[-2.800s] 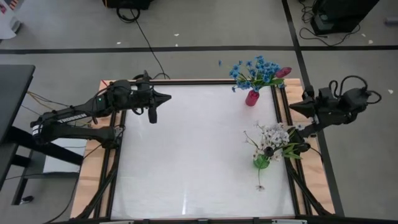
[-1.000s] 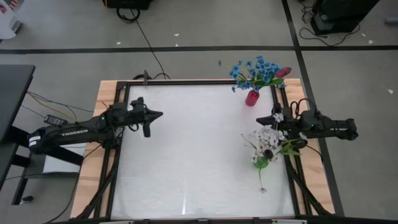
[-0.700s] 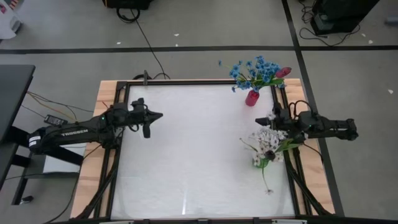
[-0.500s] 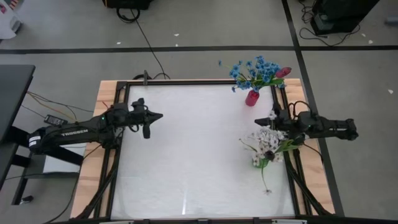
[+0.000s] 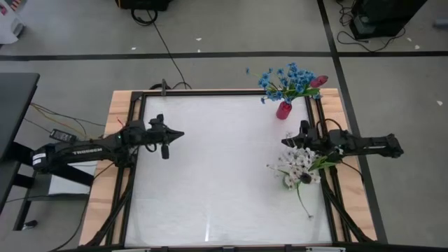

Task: Sort flowers into vase by color
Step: Return to Home Position

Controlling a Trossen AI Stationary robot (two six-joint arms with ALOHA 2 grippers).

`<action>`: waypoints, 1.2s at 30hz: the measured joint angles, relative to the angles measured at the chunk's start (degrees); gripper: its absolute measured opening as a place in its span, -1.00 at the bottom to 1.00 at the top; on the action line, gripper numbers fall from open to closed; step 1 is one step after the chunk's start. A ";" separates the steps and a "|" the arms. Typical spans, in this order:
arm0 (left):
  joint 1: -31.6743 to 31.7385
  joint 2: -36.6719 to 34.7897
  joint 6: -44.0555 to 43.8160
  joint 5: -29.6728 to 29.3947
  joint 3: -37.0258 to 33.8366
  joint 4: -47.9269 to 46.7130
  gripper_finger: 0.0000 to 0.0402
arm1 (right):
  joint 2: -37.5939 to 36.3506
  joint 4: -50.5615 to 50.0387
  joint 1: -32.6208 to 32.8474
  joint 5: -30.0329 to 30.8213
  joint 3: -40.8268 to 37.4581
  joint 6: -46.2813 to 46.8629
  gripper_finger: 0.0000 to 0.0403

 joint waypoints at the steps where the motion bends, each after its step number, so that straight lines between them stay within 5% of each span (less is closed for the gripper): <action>1: -0.01 0.00 -1.46 0.40 -2.08 3.04 -0.99 | 0.00 0.94 0.00 -0.03 -0.43 0.00 -0.98; 4: -0.17 -0.02 -6.33 0.81 -7.13 9.74 -0.99 | -0.02 2.46 0.00 -0.86 -1.82 0.39 -0.98; 36: -0.80 0.00 -6.51 3.34 -6.78 10.68 -0.99 | -0.02 2.45 -0.15 -3.92 -2.46 0.22 -0.86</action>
